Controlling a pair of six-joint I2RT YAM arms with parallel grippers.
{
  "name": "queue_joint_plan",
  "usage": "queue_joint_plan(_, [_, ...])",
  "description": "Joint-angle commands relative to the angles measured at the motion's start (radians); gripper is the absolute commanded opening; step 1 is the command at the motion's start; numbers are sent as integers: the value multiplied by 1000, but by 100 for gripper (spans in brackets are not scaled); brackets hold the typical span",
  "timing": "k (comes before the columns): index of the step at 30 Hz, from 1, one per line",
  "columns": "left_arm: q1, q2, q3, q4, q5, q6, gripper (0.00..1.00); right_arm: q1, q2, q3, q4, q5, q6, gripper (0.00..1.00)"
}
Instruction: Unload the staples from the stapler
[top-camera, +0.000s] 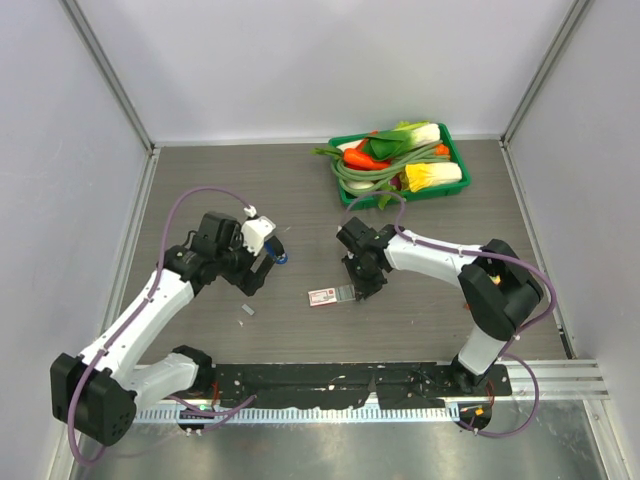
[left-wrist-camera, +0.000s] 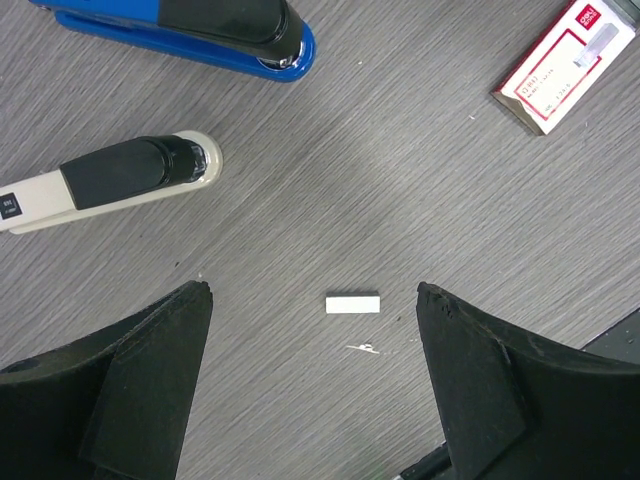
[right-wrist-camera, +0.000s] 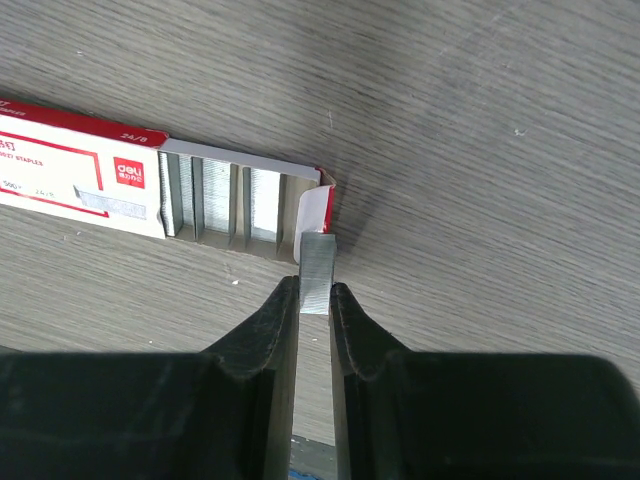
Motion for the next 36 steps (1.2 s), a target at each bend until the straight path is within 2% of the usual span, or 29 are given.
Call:
queue_joint_plan(1, [-10, 0, 42, 43, -15, -1, 87, -5, -19, -11, 15, -17, -8, 1])
queue_joint_plan(6, [-21, 4, 41, 42, -32, 9, 87, -2, -19, 12, -5, -20, -16, 1])
queue_joint_plan(15, [-84, 53, 77, 42, -46, 14, 87, -29, -137, 21, -42, 34, -22, 1])
queue_joint_plan(17, [-118, 76, 84, 48, -54, 14, 87, -49, -161, -22, -22, 84, -10, 1])
queue_joint_plan(24, [-214, 158, 59, 118, -80, 13, 86, -120, -315, -157, 135, 89, 9, 1])
queue_joint_plan(28, [-285, 236, 85, 155, -95, 22, 86, -141, -274, -187, 142, 127, 6, 1])
queue_joint_plan(32, [-335, 352, 157, 164, -78, 17, 86, -149, -246, -250, 246, 74, 42, 1])
queue_joint_plan(36, [-374, 450, 212, 183, -46, 11, 86, -149, -264, -278, 298, 95, 69, 1])
